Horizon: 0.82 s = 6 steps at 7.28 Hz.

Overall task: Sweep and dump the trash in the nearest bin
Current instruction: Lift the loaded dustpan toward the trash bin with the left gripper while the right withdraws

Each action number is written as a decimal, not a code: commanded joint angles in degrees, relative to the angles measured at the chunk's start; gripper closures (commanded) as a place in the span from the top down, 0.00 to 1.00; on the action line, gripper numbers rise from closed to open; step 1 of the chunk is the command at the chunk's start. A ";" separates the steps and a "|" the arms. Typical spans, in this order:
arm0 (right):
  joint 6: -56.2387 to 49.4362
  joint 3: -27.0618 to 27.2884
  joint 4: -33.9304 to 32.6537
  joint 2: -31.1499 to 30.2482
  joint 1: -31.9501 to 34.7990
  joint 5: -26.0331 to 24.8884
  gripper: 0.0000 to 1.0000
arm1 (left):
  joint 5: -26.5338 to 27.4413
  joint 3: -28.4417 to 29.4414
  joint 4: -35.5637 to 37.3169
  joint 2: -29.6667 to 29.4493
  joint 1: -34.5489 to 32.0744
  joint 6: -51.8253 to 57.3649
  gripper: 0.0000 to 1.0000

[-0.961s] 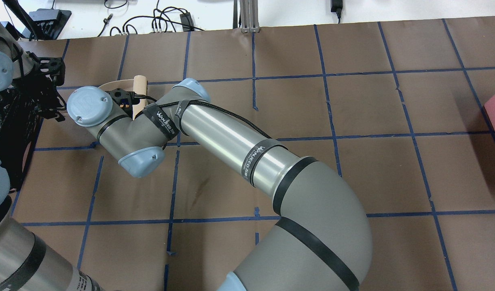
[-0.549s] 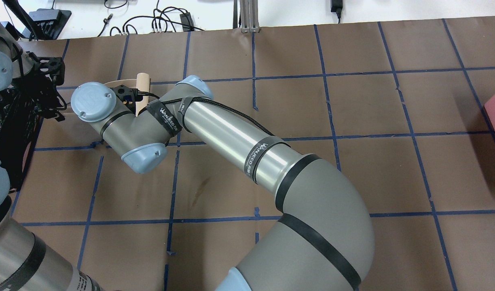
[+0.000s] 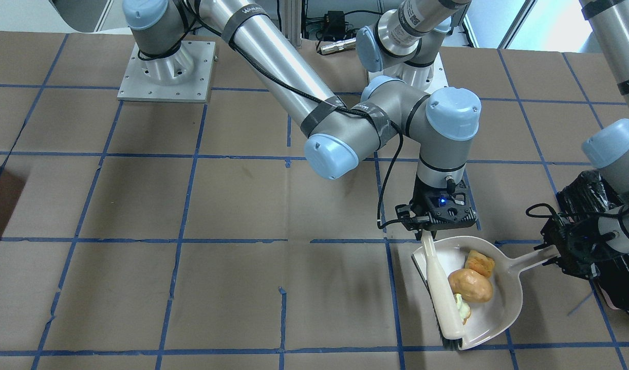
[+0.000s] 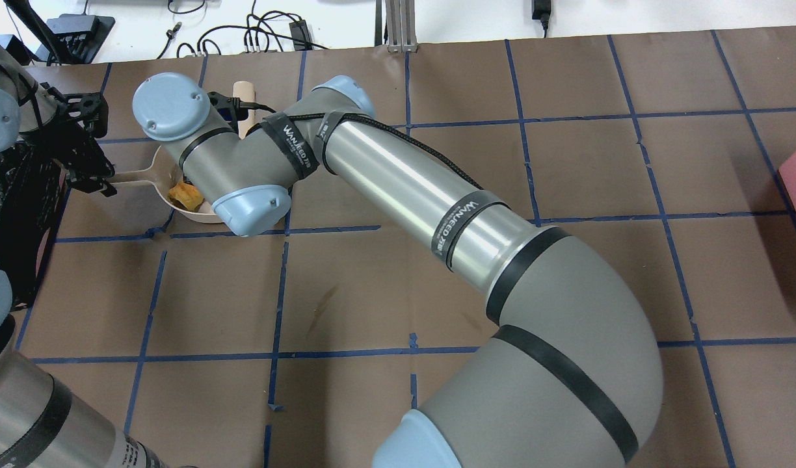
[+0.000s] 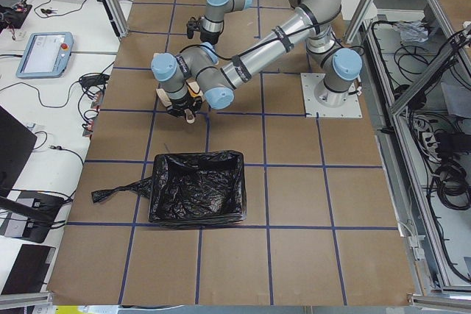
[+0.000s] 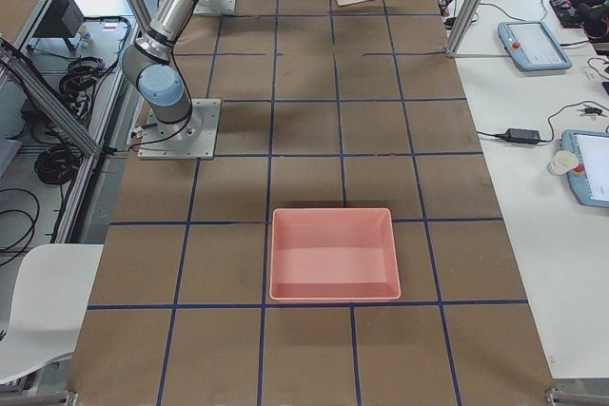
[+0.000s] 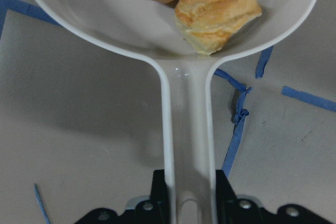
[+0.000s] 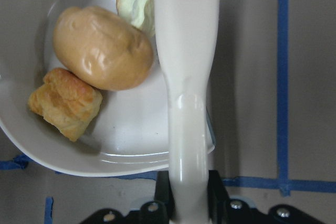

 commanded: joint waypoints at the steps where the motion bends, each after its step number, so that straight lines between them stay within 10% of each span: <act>1: -7.02 3.21 1.17 -1.71 -3.08 -3.93 0.08 | -4.12 -0.82 -0.09 0.21 1.42 -0.91 0.03; 6: -10.92 14.17 14.31 -14.15 -11.79 -5.46 0.08 | -12.54 -1.79 -0.61 3.18 6.15 -4.42 0.03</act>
